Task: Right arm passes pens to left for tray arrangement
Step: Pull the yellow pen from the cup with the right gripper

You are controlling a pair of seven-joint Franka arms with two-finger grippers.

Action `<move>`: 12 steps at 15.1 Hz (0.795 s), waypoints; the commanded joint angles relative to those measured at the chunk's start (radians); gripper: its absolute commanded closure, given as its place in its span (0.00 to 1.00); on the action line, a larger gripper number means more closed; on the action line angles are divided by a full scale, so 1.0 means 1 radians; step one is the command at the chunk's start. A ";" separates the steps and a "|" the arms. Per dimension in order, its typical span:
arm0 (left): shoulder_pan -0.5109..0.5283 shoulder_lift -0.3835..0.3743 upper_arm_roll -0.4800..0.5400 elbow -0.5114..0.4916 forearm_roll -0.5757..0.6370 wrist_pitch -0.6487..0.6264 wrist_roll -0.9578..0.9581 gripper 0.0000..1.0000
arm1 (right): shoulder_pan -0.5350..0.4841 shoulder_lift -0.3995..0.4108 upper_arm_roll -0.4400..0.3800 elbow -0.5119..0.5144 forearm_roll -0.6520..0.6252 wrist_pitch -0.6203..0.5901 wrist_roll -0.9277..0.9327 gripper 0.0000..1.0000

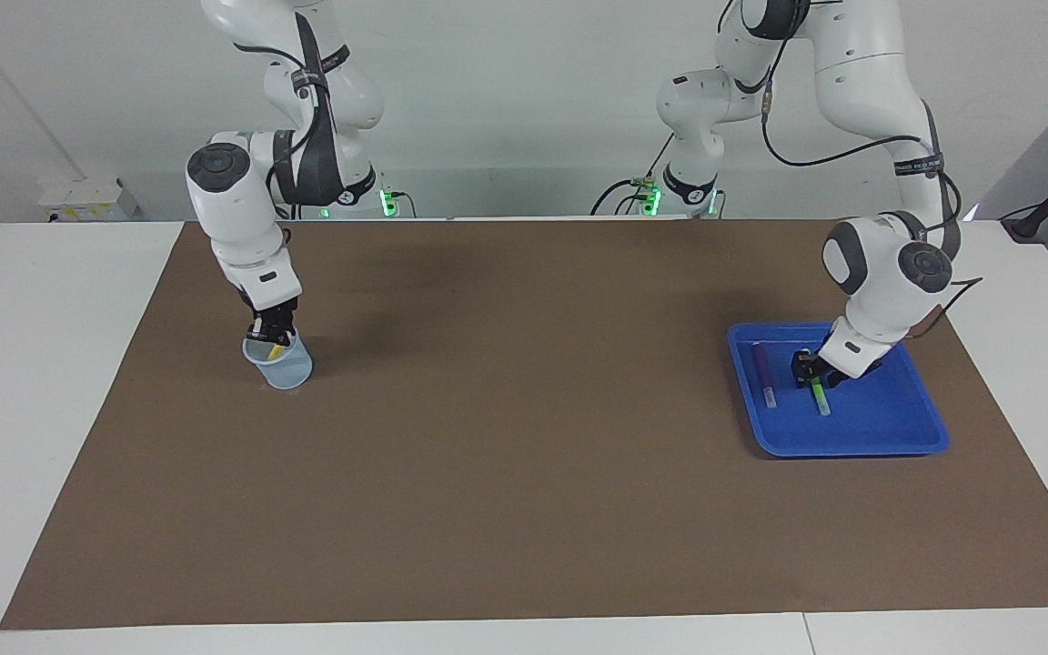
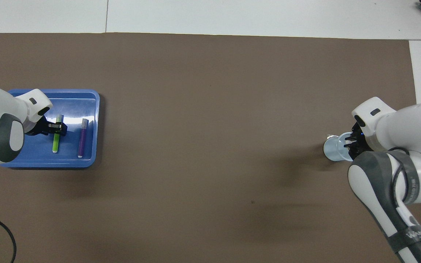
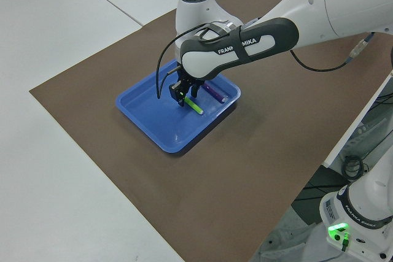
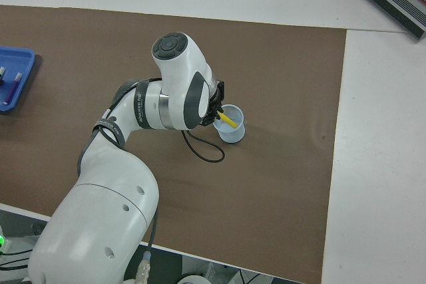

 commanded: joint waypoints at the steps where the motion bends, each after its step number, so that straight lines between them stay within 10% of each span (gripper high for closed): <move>1: 0.006 -0.004 -0.007 0.054 -0.034 -0.087 -0.012 0.38 | -0.026 -0.017 0.012 0.113 0.087 -0.157 0.109 1.00; 12: -0.008 -0.082 -0.016 0.315 -0.309 -0.539 -0.337 0.37 | 0.114 -0.094 0.027 0.245 0.520 -0.367 1.062 1.00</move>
